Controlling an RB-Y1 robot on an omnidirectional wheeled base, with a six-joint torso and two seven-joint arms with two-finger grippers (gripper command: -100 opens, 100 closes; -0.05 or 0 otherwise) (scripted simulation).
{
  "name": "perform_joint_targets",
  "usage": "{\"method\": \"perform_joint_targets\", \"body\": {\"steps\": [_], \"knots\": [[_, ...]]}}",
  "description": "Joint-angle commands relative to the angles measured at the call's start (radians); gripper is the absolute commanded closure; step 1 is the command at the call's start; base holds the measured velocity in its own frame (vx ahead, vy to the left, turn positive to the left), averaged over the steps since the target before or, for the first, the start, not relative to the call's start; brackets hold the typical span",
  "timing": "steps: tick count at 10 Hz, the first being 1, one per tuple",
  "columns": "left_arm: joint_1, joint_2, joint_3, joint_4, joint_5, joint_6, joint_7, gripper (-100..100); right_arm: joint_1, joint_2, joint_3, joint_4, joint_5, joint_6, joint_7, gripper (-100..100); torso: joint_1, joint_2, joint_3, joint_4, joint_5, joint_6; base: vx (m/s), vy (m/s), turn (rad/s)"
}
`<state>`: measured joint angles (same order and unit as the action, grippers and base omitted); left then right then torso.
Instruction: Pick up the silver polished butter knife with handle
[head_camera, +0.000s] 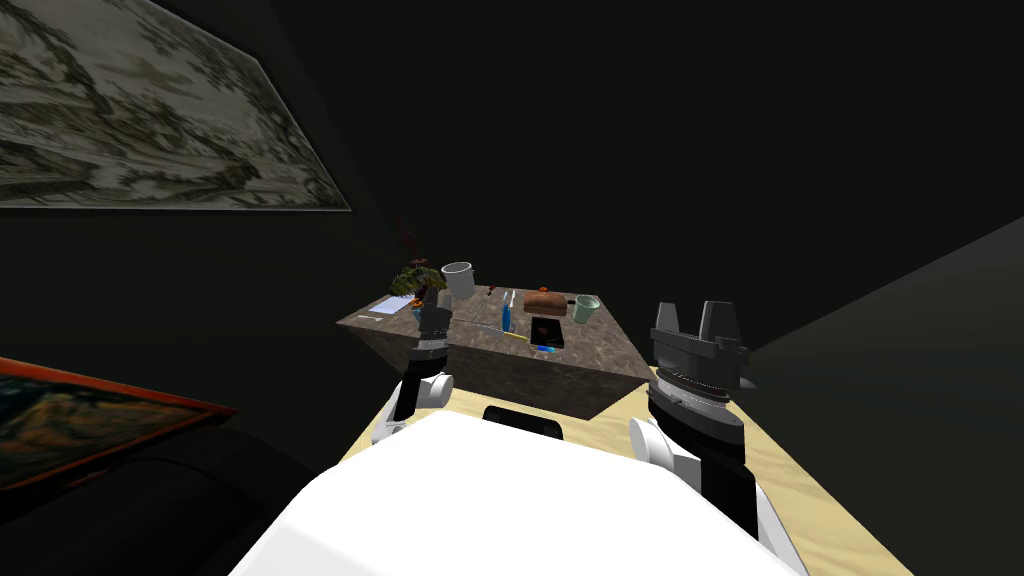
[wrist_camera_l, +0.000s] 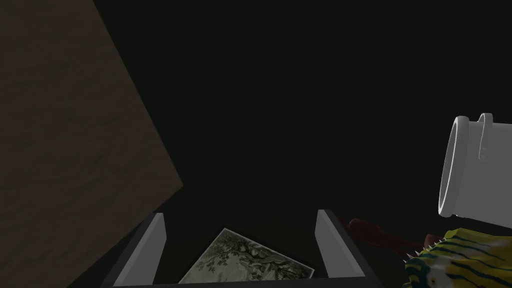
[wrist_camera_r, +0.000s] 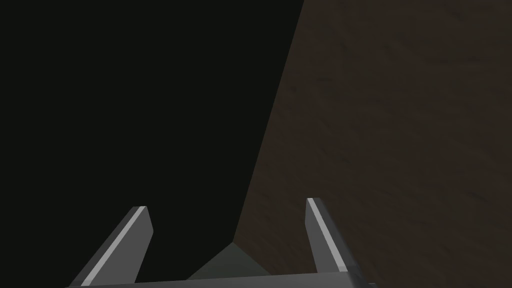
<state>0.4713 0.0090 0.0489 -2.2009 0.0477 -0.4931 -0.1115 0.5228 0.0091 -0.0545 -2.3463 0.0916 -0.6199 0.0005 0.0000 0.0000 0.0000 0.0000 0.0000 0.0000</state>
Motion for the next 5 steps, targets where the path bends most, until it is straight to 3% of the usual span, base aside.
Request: {"method": "perform_joint_targets", "body": {"steps": [1,4,5], "knots": [[-0.015,0.044,0.006,-0.002,-0.005,0.036,0.008,-100,0.000,0.000,0.000,0.000,0.000,0.000,0.000,0,0.000,0.000,0.000,0.000,0.000,0.000,-0.010,0.003,0.004],[-0.048,0.092,0.020,-0.004,-0.015,0.120,0.026,-100,0.000,0.000,0.000,0.000,0.000,0.000,0.000,0,0.001,0.001,0.000,0.000,0.000,0.000,-0.010,0.003,0.000],[-0.048,0.092,0.020,-0.004,-0.015,0.124,0.026,-100,0.000,0.000,0.000,0.000,0.000,0.000,0.000,0,0.000,0.000,0.000,0.000,0.000,0.000,0.000,0.000,0.000]]}}
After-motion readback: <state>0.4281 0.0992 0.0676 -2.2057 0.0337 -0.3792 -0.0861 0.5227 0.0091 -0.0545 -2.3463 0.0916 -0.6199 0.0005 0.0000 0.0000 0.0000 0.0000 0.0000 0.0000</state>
